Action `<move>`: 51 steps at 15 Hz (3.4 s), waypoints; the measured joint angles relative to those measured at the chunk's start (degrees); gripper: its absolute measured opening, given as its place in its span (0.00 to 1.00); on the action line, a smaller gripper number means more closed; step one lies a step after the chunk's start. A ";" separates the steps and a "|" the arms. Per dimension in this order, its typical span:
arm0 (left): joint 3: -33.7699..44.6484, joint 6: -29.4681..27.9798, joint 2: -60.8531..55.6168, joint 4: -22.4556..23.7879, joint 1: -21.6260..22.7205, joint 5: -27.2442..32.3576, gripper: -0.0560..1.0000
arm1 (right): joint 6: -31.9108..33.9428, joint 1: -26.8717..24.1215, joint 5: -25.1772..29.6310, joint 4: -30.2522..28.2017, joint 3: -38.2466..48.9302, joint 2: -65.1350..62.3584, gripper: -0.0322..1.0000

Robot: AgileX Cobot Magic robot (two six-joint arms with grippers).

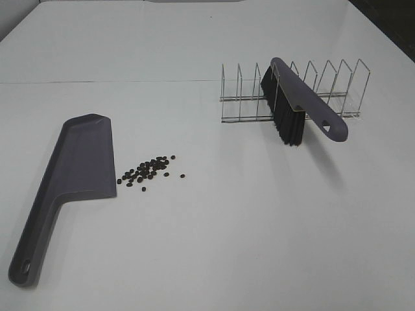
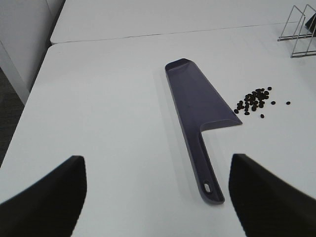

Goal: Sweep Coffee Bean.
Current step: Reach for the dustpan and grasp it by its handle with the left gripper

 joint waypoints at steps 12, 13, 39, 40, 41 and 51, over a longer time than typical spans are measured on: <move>0.00 0.00 0.00 0.00 0.00 0.00 0.83 | 9.05 0.00 0.00 -8.82 0.00 0.00 0.82; 0.00 0.00 0.00 0.00 0.00 0.00 0.83 | 10.14 0.00 0.00 -9.85 0.00 0.00 0.82; -1.89 -5.61 5.04 0.69 0.00 -0.34 0.82 | 10.54 0.00 0.00 -10.03 0.00 0.00 0.80; -2.81 -5.96 8.31 1.60 0.00 -0.46 0.82 | 10.54 0.00 0.00 -10.03 0.00 0.00 0.80; -3.78 -6.25 13.52 2.98 0.00 -0.46 0.82 | 10.54 0.00 0.00 -10.03 0.00 0.00 0.80; -12.78 -10.37 57.81 -0.11 0.00 -8.65 0.82 | 10.54 0.00 0.00 -10.03 0.00 0.00 0.80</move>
